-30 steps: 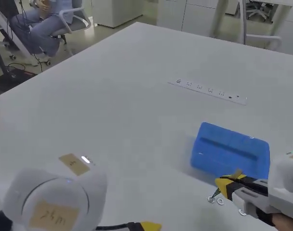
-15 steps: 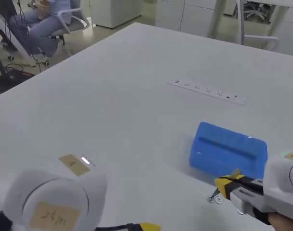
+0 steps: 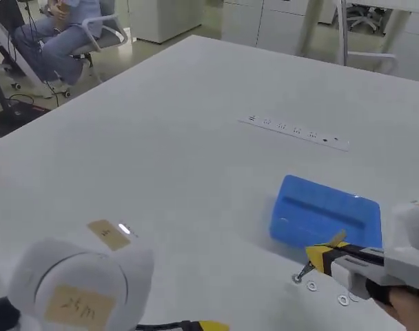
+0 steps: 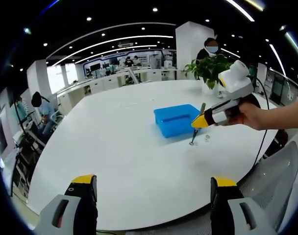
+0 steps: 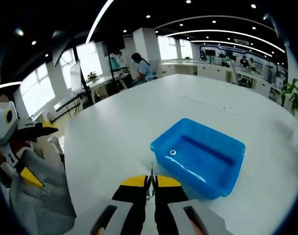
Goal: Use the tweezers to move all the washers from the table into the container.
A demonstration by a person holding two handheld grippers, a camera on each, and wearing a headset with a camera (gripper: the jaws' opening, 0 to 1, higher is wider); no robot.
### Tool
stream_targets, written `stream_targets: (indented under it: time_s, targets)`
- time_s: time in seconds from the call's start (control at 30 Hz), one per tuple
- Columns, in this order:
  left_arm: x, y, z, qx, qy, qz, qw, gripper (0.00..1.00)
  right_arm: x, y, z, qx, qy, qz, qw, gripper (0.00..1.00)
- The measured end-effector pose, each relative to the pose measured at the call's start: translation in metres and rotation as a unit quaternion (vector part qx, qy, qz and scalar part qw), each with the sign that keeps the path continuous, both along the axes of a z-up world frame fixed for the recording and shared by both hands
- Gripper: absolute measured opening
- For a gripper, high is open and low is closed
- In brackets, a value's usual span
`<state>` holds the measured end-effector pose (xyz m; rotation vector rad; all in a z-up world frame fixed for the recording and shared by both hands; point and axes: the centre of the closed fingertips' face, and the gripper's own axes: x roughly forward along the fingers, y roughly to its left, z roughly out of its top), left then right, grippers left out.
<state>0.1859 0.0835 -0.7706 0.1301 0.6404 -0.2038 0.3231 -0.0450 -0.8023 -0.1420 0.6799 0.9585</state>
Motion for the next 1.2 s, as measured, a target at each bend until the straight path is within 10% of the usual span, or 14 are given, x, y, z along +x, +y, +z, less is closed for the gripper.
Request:
stream_targets:
  time_s: [0.83,1.2]
  targets:
    - [0.0,-0.001,-0.003,0.0,0.009,-0.004,1.0,0.98,0.059,0.009,0.051,0.058,-0.049,-0.065,0.995,0.01]
    - [0.0,0.001,-0.004,0.002,0.011,-0.003,0.9999,0.98,0.074,0.022,0.027,0.025,-0.071,-0.057,0.9955,0.01]
